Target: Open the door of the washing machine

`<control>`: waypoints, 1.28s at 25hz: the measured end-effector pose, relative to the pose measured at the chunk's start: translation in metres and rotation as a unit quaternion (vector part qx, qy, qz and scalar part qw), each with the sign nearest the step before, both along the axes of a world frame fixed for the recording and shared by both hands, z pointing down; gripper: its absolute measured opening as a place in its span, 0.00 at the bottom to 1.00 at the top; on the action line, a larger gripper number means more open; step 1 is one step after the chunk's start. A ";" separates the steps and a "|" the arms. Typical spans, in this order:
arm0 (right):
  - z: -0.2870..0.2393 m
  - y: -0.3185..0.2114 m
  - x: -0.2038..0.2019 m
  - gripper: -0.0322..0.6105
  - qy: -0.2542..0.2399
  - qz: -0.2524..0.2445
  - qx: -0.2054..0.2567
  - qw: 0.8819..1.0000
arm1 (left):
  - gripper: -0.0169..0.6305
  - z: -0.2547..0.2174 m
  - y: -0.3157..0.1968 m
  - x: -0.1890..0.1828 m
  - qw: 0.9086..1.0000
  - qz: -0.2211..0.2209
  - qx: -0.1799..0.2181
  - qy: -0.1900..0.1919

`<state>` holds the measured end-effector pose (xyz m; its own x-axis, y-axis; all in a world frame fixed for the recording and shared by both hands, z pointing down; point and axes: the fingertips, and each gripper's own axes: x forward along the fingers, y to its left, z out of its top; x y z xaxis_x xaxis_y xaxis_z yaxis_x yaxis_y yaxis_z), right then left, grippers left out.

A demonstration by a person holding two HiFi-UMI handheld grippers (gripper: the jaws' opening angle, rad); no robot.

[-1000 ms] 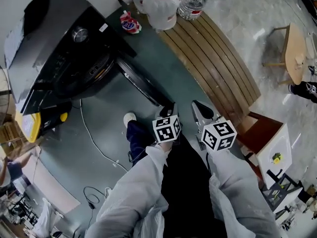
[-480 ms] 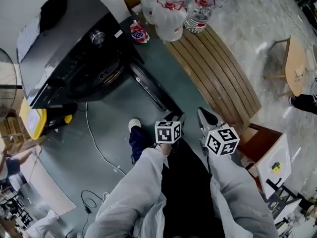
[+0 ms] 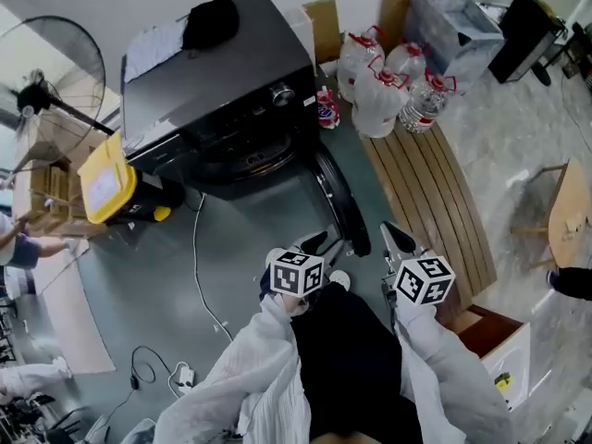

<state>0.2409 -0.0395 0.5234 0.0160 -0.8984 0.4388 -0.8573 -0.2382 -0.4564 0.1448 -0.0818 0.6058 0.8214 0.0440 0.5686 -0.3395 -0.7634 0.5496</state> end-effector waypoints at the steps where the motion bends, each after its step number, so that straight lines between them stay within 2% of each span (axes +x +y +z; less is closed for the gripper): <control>1: -0.009 -0.011 -0.006 0.06 0.003 -0.010 0.008 1.000 | 0.32 -0.014 -0.015 -0.010 1.000 -0.020 0.008 0.010; 4: -0.035 -0.039 -0.028 0.06 0.002 -0.039 0.023 0.999 | 0.29 -0.057 -0.055 -0.043 0.996 -0.074 0.039 0.035; 7: -0.064 -0.065 -0.048 0.06 -0.004 -0.070 0.047 0.996 | 0.25 -0.098 -0.091 -0.075 0.987 -0.123 0.086 0.055; 11: -0.096 -0.085 -0.071 0.06 0.031 -0.122 0.070 0.990 | 0.16 -0.141 -0.117 -0.121 0.967 -0.187 0.160 0.069; 15: -0.113 -0.095 -0.087 0.06 0.069 -0.164 0.076 0.981 | 0.03 -0.167 -0.124 -0.160 0.945 -0.228 0.231 0.050; 20: -0.124 -0.102 -0.110 0.06 0.109 -0.208 0.090 0.968 | 0.03 -0.176 -0.122 -0.196 0.930 -0.277 0.238 0.047; 24: -0.120 -0.110 -0.126 0.06 0.117 -0.234 0.089 0.961 | 0.03 -0.178 -0.126 -0.215 0.919 -0.312 0.235 0.053; 32: -0.116 -0.112 -0.150 0.06 0.114 -0.251 0.087 0.957 | 0.03 -0.171 -0.119 -0.233 0.918 -0.322 0.227 0.049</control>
<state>0.0912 -0.1519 0.4072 -0.3592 -0.8772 0.3187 -0.9259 0.2921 -0.2396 -0.0880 -0.2003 0.4344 0.6417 -0.6917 0.3313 -0.7669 -0.5790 0.2767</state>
